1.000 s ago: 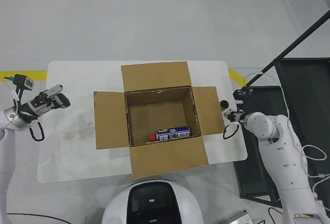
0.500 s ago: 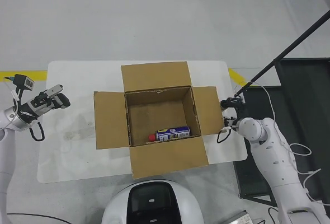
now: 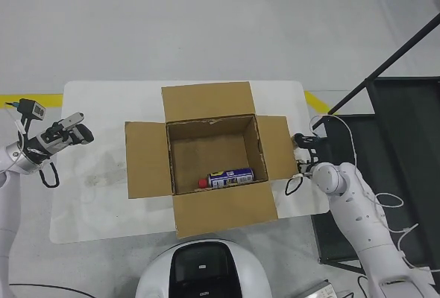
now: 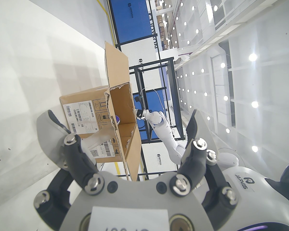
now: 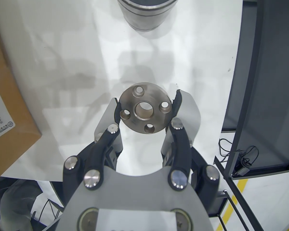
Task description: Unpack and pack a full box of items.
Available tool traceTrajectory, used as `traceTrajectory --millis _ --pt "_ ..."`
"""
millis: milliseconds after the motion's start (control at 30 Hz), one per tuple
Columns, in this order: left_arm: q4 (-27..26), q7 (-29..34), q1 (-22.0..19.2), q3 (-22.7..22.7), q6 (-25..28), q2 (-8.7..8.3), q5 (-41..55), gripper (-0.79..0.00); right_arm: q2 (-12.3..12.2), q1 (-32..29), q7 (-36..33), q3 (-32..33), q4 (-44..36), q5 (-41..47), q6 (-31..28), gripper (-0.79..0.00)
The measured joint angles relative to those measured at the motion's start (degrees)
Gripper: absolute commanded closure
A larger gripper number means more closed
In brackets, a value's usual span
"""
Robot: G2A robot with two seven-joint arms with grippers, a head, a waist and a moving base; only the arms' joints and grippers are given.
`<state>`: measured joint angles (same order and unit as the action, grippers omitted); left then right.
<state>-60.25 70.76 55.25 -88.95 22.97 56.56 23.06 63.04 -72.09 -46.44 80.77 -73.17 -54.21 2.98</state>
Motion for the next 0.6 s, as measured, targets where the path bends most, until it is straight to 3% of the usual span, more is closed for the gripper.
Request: traceTrajectory --millis 100,233,367,400,433,467,500,600 --pt "0.0 0.0 0.0 0.0 0.0 0.0 0.0 -0.785 0.21 0.69 1.14 -0.66 1.42 -0.14 0.62 0.0" --pt "0.0 0.0 0.0 0.0 0.0 0.0 0.0 -0.785 0.39 1.35 1.98 -0.96 3.06 0.38 0.92 -0.114" --pt "0.0 0.0 0.0 0.0 0.0 0.0 0.0 -0.785 0.57 2.06 2.52 -1.43 4.92 0.8 0.68 -0.139" --pt "0.0 0.0 0.0 0.0 0.0 0.0 0.0 -0.785 0.63 2.29 2.69 -1.6 5.39 0.84 0.78 -0.175" --pt "0.0 0.0 0.0 0.0 0.0 0.0 0.0 -0.785 0.68 2.44 2.79 -1.7 5.67 0.97 0.88 -0.342" --pt "0.0 0.0 0.0 0.0 0.0 0.0 0.0 -0.785 0.72 2.57 2.89 -1.78 5.89 1.1 0.95 -0.745" --pt "0.0 0.0 0.0 0.0 0.0 0.0 0.0 -0.785 0.77 2.7 3.0 -1.85 6.11 1.28 0.99 -0.785" --pt "0.0 0.0 0.0 0.0 0.0 0.0 0.0 -0.785 0.8 2.88 2.98 -1.77 6.38 1.67 1.01 -0.785"
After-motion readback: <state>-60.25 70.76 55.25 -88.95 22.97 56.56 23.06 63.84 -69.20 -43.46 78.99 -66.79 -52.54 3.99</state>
